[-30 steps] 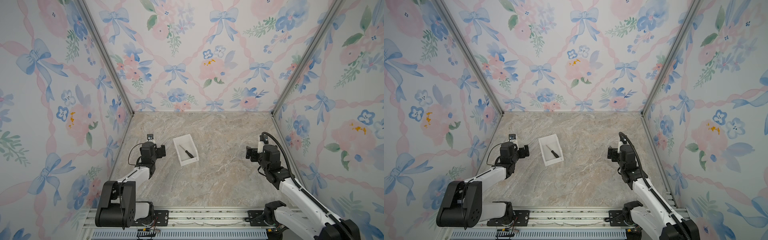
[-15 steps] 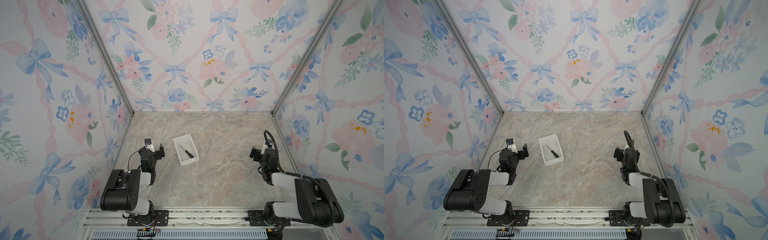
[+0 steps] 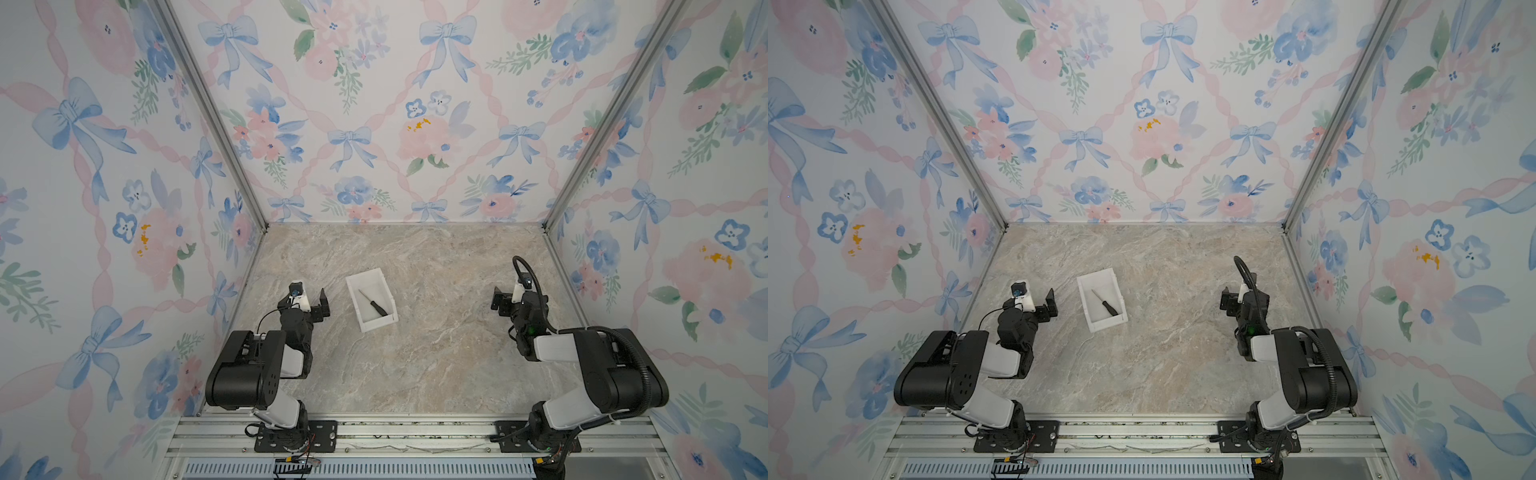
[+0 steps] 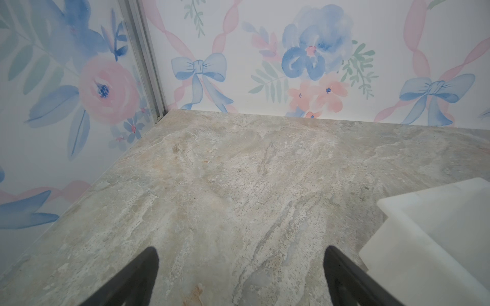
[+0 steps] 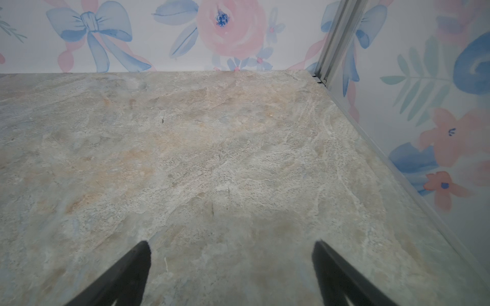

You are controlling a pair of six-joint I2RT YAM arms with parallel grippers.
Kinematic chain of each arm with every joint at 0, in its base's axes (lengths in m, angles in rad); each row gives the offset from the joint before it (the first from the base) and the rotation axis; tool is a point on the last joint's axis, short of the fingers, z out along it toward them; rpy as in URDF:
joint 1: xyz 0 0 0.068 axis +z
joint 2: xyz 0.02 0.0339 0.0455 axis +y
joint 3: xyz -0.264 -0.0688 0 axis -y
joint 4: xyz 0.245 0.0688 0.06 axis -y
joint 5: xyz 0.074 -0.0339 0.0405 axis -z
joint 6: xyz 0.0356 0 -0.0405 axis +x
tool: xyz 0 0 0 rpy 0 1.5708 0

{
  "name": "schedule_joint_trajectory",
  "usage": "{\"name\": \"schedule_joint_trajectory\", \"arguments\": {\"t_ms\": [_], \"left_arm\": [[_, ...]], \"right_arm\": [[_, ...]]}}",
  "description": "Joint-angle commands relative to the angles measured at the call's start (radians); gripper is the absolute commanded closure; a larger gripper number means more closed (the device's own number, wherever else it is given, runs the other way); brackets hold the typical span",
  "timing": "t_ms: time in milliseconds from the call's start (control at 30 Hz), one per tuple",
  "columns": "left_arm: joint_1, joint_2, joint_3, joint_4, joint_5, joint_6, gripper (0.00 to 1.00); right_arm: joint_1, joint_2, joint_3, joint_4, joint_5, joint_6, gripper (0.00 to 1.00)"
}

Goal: Put the screwdriver in the bin
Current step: Reset both arms

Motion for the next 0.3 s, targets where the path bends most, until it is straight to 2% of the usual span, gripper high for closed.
{"name": "schedule_joint_trajectory", "arguments": {"t_ms": [0,267], "left_arm": [[-0.009,0.011,0.014,-0.001,-0.023,0.023,0.02],[-0.012,0.011,0.016,-0.003,-0.026,0.024,0.02]], "right_arm": [[0.005,0.008,0.015,0.030,-0.006,-0.014,0.03],[0.005,0.008,0.015,0.028,-0.009,-0.015,0.03]]}}
